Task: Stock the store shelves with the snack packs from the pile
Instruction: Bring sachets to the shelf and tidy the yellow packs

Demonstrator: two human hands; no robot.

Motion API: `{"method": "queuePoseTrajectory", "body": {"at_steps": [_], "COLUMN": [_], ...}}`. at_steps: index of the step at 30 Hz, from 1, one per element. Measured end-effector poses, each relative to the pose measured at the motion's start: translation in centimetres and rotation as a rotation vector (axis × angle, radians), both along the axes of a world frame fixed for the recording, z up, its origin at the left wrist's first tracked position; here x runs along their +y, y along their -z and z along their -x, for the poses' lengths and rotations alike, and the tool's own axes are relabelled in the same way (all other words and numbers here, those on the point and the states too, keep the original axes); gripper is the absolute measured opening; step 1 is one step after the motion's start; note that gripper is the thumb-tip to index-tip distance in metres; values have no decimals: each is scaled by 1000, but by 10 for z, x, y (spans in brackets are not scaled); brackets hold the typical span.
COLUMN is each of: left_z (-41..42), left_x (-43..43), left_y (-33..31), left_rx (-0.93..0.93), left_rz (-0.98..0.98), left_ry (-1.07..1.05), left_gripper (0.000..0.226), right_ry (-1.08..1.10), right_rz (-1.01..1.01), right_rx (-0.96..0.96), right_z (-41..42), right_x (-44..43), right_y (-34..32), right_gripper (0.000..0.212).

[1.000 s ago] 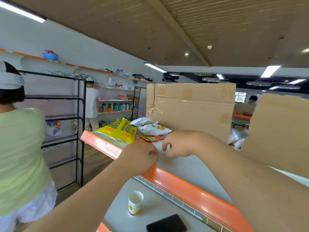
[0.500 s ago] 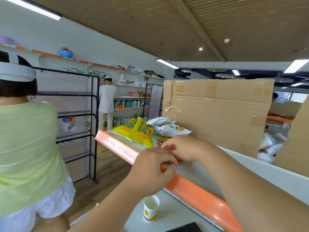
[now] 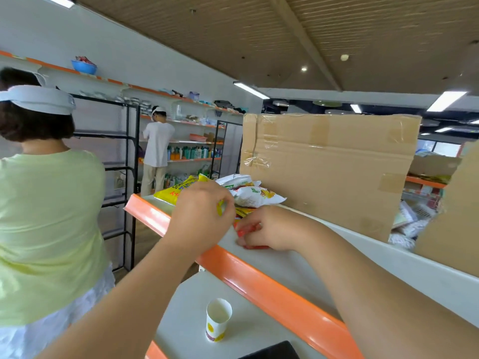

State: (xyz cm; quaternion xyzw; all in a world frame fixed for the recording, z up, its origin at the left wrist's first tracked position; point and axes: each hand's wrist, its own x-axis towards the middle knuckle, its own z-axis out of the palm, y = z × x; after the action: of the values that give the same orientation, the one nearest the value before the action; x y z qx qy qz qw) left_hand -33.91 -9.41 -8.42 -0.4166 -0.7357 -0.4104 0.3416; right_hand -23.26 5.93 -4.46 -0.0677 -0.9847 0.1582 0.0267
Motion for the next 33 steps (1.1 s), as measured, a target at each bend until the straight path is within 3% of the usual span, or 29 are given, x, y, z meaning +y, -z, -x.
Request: {"method": "queuePoseTrajectory", "body": {"at_steps": [2, 4, 6, 8, 12, 16, 22, 29, 33], "left_z": [15, 23, 25, 26, 24, 13, -16, -62, -71], "left_x": [2, 5, 7, 8, 7, 3, -2, 0, 1], "left_y": [-7, -10, -7, -4, 0, 7, 13, 15, 3], "left_rx": [25, -94, -260, -340, -412, -423, -299, -211, -434], "left_rz": [42, 189, 337, 375, 292, 254, 232, 244, 205], "left_ry": [-174, -276, -263, -225, -159, -120, -80, 175, 365], "left_gripper": [17, 36, 54, 57, 50, 45, 40, 49, 23], "right_ry": [29, 47, 65, 80, 88, 184, 297, 424, 395], "right_rz": [45, -50, -118, -94, 25, 133, -24, 171, 376], "right_rx": [-7, 10, 27, 15, -25, 114, 237, 589, 594], "right_z": [-1, 0, 0, -2, -6, -4, -7, -15, -15], "right_x": [-1, 0, 0, 2, 3, 9, 21, 33, 29], "right_y": [-3, -4, -5, -7, -13, -20, -24, -36, -28], "right_gripper": [21, 26, 25, 22, 18, 15, 21, 17, 21]}}
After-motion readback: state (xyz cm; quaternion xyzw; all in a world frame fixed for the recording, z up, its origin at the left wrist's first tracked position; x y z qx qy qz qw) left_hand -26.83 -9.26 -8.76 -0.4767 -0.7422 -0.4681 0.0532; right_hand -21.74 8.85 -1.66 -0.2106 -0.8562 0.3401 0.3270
